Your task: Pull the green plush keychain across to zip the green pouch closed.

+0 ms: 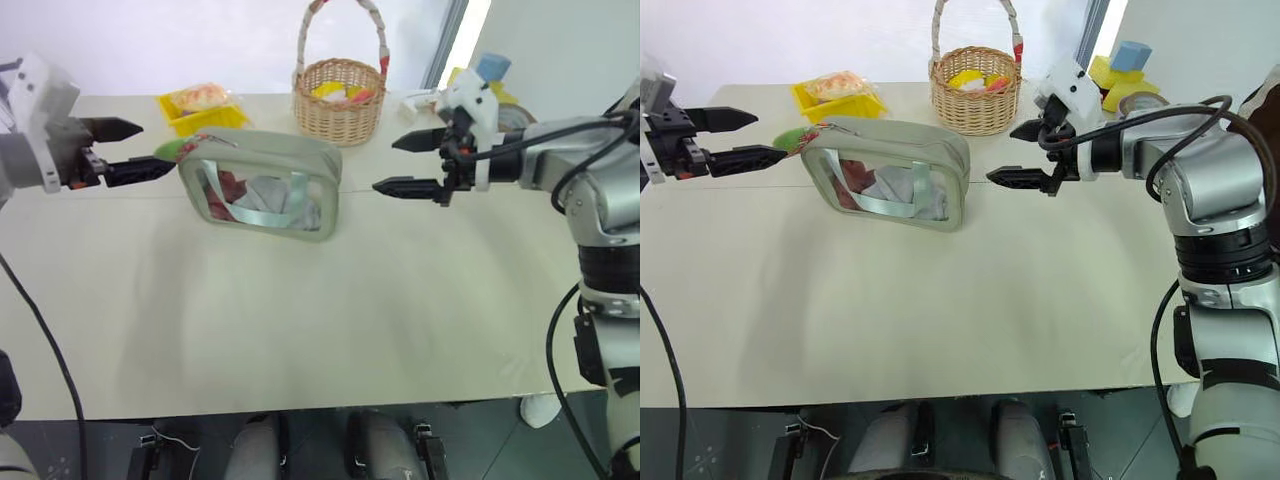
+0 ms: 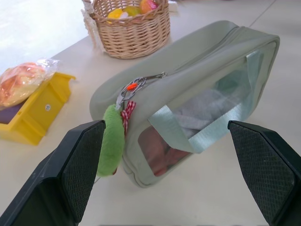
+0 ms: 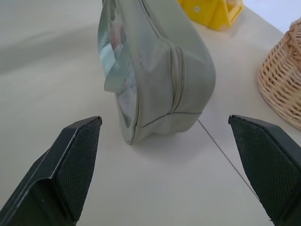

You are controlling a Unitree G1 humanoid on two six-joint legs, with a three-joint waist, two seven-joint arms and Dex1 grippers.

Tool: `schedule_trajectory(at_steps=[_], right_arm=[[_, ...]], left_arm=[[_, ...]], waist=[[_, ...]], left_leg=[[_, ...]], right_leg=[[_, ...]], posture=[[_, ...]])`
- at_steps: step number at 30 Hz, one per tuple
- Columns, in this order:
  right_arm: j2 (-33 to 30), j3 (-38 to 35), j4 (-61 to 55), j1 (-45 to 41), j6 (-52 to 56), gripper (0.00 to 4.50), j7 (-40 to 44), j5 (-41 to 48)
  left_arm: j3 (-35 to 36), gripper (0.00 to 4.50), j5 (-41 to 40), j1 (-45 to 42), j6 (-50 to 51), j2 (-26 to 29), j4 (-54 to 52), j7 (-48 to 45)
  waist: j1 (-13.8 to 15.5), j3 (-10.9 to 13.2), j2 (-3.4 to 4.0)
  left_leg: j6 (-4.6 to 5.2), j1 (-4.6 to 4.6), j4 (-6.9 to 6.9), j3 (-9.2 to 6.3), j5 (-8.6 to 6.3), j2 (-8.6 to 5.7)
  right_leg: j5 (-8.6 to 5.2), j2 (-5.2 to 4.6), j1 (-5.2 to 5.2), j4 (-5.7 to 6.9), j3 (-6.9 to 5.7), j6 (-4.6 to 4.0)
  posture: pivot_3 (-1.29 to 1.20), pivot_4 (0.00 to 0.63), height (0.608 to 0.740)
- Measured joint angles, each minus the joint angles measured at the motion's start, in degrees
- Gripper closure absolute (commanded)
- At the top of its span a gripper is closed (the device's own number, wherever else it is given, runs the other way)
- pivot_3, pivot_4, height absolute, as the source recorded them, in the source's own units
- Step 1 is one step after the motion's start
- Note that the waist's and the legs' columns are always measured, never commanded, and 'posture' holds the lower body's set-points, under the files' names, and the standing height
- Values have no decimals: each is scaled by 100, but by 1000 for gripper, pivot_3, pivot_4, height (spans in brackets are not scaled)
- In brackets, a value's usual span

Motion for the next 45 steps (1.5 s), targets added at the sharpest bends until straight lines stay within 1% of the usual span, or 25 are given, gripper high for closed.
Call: schedule_trajectory(at_steps=[3,6,8,9,14,19,21,23,24,29,30,31,37,40,43,45], right_arm=[[68,23,41,-97,-26,0,-3,-39],[370,204,190,-310,-152,0,-68,-180],[702,305,306,-490,-238,0,-155,-233],[882,355,388,-582,-275,0,-209,-259],[1982,768,1151,-1063,-782,0,-545,-628],[2511,1175,2065,-1215,-1427,0,-638,-1157],[2628,1338,2342,-1231,-1633,0,-601,-1356],[2653,1419,2447,-1233,-1741,521,-499,-1447],[2651,1481,2508,-1233,-1867,890,-453,-1553],[2619,1642,2718,-1230,-2433,3431,-283,-1938],[2612,1649,2759,-1227,-2564,4001,-257,-2014],[2608,1653,2787,-1227,-2666,4442,-230,-2068],[2535,1568,2848,-1210,-3246,4442,83,-2187],[2250,1384,2760,-1203,-3300,4442,452,-2043],[1955,1236,2340,-1023,-3209,4442,769,-1929],[1892,1219,1931,-799,-3013,4442,907,-1825]], left_arm=[[4,36,-6,-38,20,-2,67,46],[24,36,-6,-151,9,-1,176,109],[52,36,-2,-157,-3,4,212,113],[59,36,6,-147,-12,12,233,112],[78,36,43,-113,-91,13,206,128],[243,36,-23,26,-20,12,-63,225],[307,36,-83,109,103,25,-183,253],[377,0,-122,202,202,89,-316,271],[479,0,-175,280,263,133,-400,278],[736,0,-282,592,405,179,-689,395],[760,0,-311,643,422,179,-722,419],[782,0,-321,691,436,179,-754,450],[809,0,-321,737,438,219,-682,555],[848,0,-315,731,423,296,-567,575],[868,0,-310,717,406,321,-480,609],[857,0,-310,699,404,319,-461,617]], waist=[[-3,0,0],[-19,0,0],[-21,0,0],[-21,0,0],[-29,0,0],[-5,-3,-8],[-14,-3,-9],[-22,-2,-9],[-31,-2,-9],[-35,-2,-9],[-35,-2,-9],[-35,-2,-9],[-33,-2,-9],[-12,-1,-11],[-13,-1,-11],[-21,-2,-12]], left_leg=[[0,1,0,0,0,1],[0,1,1,0,0,0],[-12,2,1,0,8,1],[-38,1,1,-1,22,1],[-45,0,1,0,27,2],[-45,-5,5,-2,27,-1],[-47,-4,6,-5,28,-1],[-47,-4,6,-7,28,0],[-48,-3,6,-7,28,0],[-54,0,6,-7,32,1],[-55,0,6,-7,33,1],[-56,1,6,-8,33,1],[-57,0,6,-8,34,0],[-57,-1,7,-10,34,-1],[-57,0,7,-9,34,0],[-59,2,8,-10,35,0]], right_leg=[[0,1,0,2,0,0],[0,1,-1,7,1,0],[0,1,-4,11,1,0],[0,2,-4,13,1,0],[0,3,-7,35,1,0],[1,-2,-6,38,2,1],[1,-1,-6,44,1,1],[1,0,-7,46,1,1],[0,1,-8,48,1,1],[0,1,-9,56,1,1],[0,1,-9,57,1,1],[0,1,-9,60,1,1],[0,2,-11,64,1,1],[0,1,-11,64,0,1],[0,1,-10,65,1,1],[0,2,-11,69,0,1]], posture=[[0,150,739],[0,150,739],[0,150,739],[0,150,739],[0,150,739],[0,150,739],[0,150,739],[0,150,739],[0,150,739],[0,150,739],[0,150,739],[0,150,739],[0,150,739],[0,150,739],[0,150,739],[0,150,739]])
